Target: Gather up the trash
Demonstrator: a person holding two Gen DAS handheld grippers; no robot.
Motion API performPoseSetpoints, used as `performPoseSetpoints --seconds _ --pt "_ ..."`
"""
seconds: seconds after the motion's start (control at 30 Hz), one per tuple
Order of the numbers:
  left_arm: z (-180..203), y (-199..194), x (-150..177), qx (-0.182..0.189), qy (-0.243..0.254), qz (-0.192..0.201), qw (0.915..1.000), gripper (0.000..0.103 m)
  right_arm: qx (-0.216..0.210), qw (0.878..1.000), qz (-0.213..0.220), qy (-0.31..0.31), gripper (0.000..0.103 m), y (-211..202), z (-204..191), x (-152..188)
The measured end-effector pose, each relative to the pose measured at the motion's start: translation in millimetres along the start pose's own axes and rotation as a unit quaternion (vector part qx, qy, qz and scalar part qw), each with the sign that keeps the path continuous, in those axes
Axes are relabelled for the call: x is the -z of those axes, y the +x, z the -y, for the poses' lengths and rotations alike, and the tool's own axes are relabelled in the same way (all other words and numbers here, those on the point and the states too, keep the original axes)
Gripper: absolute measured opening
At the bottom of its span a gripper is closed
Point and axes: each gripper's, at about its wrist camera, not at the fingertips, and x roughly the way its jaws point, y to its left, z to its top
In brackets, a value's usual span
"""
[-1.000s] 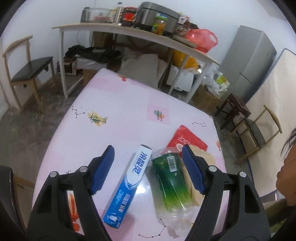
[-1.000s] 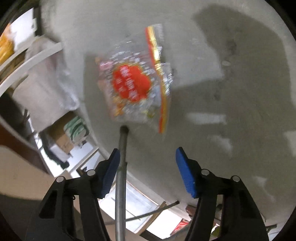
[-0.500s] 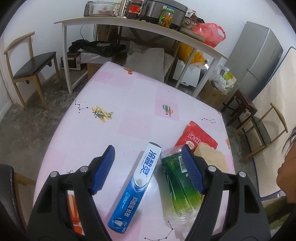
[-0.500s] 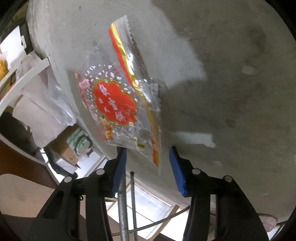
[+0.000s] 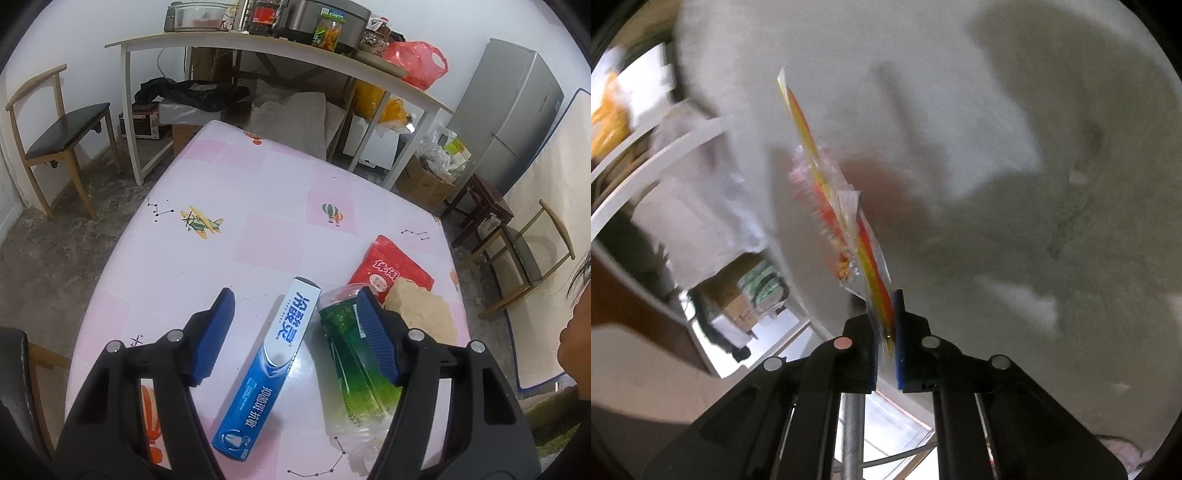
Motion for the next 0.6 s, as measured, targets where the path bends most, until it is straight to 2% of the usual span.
performPoseSetpoints --seconds 0.07,0.17,0.3,0.4,0.5,0.6 --pt "0.9 -5.4 2.2 0.008 0.0 0.006 0.9999 0.064 -0.009 0.999 0.014 -0.039 0.007 -24.1 -20.3 11.1" --pt "1.8 -14.0 4.8 0.023 0.004 0.017 0.9996 0.063 -0.029 0.991 0.044 -0.12 0.007 -85.9 -58.2 48.2" --pt "2.6 -25.0 9.9 0.054 0.005 0.036 0.9979 0.063 -0.044 0.972 0.1 -0.208 0.007 -197.4 -73.1 126.4" --pt "1.8 -30.7 15.6 0.076 0.0 0.047 0.996 0.063 -0.025 0.958 0.158 -0.238 0.007 -279.8 -55.4 176.5" --pt "-0.5 -32.7 21.8 0.093 -0.006 0.053 0.9943 0.063 0.031 0.938 0.249 -0.239 0.007 -381.0 -10.2 229.3" --pt "-3.4 -33.6 28.8 0.113 -0.016 0.057 0.9918 0.063 0.054 0.937 0.294 -0.178 0.007 -447.3 47.5 250.6"
